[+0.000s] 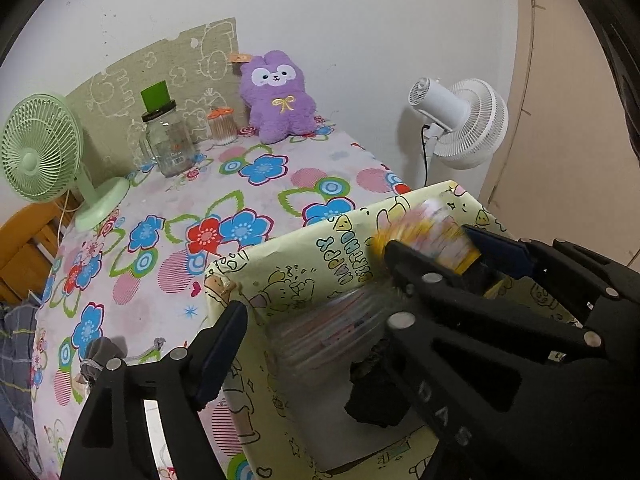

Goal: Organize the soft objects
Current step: 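Lower the black bag with the left tool while the right tool lowers the yellow bag into the box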

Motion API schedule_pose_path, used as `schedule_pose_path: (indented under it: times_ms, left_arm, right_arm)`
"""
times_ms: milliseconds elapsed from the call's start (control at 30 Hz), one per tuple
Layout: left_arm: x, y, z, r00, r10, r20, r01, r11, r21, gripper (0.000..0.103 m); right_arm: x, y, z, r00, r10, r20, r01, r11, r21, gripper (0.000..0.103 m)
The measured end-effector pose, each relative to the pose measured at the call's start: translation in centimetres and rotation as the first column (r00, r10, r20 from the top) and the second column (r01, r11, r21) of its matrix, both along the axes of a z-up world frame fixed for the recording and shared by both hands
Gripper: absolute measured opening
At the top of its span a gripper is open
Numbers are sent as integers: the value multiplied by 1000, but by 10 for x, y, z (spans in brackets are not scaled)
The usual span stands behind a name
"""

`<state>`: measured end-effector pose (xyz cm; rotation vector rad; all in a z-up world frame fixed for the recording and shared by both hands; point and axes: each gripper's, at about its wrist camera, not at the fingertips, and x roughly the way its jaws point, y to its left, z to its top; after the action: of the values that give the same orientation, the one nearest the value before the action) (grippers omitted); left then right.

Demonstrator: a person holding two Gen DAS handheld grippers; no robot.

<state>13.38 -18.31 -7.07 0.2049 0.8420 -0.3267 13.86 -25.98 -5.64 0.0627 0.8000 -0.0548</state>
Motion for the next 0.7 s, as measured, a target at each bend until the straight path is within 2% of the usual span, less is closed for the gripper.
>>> schedule_pose_path:
  times_ms: [100,233,400,700]
  left_arm:
    - [1,1,0,1000,-3,1,3,1000,-3,84]
    - [0,1,1,1000,2,5,-2,1000,-3,89]
    - [-3,3,5,1000,2,18,-2,1000,-22,96]
    - [-19,7,19,998,-7,57,9,999,-33,98]
  right_arm:
    - [-1,-1,0,1000,-4,3,4,1000,9,68]
    - [-4,-1,3,1000,-22,9,22,1000,-4,73]
    - [-13,-3,10,999,-36,30,36,999,-2,88]
    - [-30,3,24,997,-51,59,52,998,-18,93]
